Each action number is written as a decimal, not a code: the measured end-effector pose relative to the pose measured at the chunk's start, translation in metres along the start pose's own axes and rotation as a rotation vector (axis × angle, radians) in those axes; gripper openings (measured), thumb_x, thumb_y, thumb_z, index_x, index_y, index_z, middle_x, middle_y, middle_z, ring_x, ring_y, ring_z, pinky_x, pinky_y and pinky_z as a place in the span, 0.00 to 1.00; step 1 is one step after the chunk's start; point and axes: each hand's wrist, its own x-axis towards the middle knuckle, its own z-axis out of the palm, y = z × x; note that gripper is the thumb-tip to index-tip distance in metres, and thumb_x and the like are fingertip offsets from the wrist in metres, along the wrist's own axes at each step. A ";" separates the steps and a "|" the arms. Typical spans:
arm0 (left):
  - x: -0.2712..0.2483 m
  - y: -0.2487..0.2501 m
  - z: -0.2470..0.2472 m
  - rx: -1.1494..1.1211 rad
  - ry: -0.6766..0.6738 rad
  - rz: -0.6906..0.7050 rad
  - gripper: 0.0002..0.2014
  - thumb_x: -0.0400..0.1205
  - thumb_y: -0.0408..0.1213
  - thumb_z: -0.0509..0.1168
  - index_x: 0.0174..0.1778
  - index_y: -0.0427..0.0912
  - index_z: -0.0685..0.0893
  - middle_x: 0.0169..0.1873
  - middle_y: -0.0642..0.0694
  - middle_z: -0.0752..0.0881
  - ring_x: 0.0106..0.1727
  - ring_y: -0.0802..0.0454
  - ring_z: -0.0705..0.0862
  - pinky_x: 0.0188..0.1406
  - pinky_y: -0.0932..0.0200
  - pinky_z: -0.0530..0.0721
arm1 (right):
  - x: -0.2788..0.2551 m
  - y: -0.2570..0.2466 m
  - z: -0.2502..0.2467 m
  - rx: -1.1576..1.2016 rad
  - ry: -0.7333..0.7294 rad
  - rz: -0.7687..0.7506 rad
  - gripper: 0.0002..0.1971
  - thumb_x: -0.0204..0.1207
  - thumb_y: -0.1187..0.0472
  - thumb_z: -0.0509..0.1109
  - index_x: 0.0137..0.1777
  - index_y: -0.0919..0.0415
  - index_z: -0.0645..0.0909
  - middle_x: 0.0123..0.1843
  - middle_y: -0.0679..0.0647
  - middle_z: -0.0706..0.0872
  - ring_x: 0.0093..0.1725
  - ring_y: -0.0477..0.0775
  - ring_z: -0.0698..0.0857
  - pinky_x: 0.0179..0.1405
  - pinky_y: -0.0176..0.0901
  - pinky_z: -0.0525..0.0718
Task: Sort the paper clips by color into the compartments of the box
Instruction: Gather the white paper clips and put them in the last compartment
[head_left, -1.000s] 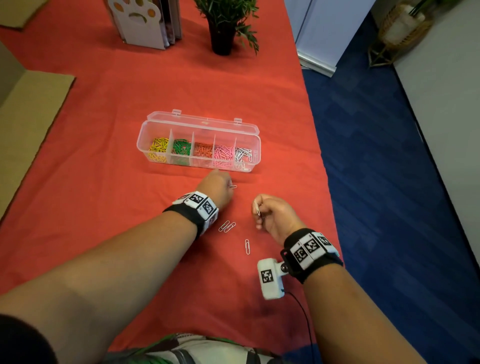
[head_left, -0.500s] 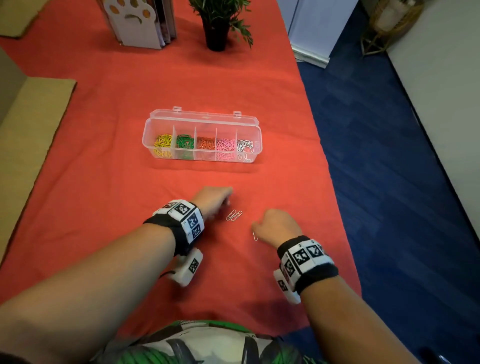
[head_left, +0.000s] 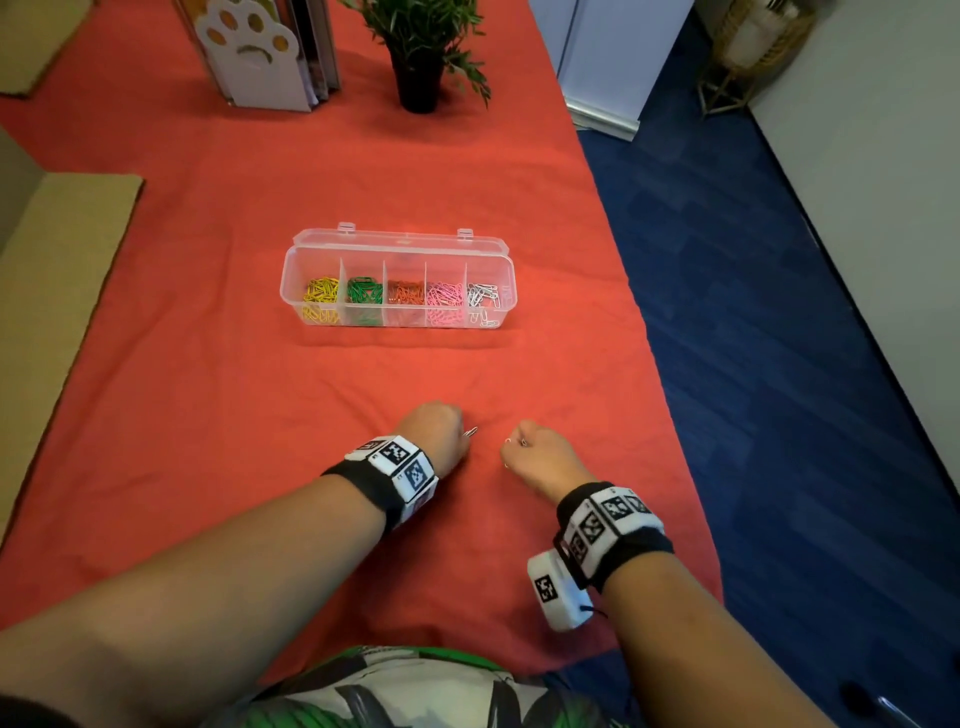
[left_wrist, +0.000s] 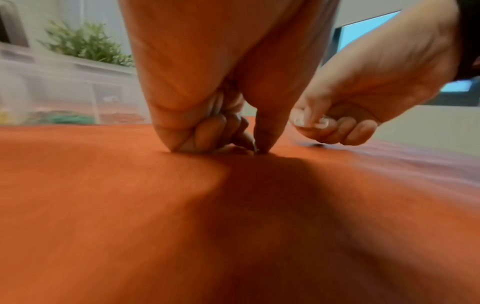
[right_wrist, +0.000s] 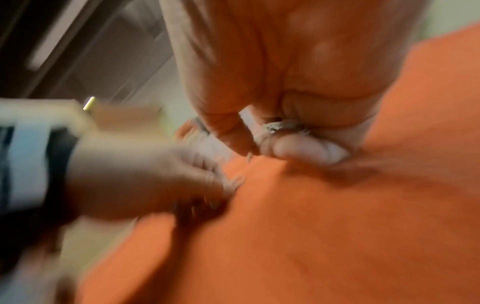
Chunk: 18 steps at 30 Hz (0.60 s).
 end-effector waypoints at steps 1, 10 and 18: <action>0.000 -0.002 -0.001 -0.069 0.002 -0.018 0.09 0.79 0.39 0.60 0.45 0.38 0.82 0.49 0.36 0.86 0.53 0.37 0.83 0.51 0.52 0.78 | 0.001 0.000 -0.002 0.218 -0.018 0.037 0.10 0.74 0.64 0.59 0.31 0.54 0.69 0.30 0.56 0.77 0.26 0.54 0.75 0.31 0.45 0.77; 0.015 0.001 -0.076 -1.526 -0.188 -0.265 0.04 0.63 0.36 0.52 0.23 0.42 0.70 0.17 0.48 0.73 0.16 0.54 0.68 0.17 0.68 0.62 | 0.012 -0.022 -0.031 1.373 -0.257 0.011 0.11 0.74 0.59 0.57 0.32 0.60 0.72 0.25 0.55 0.77 0.21 0.50 0.74 0.20 0.38 0.79; 0.057 0.037 -0.122 -1.454 -0.075 -0.311 0.10 0.79 0.31 0.50 0.38 0.39 0.75 0.29 0.45 0.75 0.27 0.54 0.74 0.18 0.69 0.75 | 0.041 -0.039 -0.034 1.348 -0.176 0.194 0.09 0.79 0.64 0.58 0.36 0.61 0.72 0.24 0.53 0.76 0.19 0.46 0.75 0.15 0.33 0.77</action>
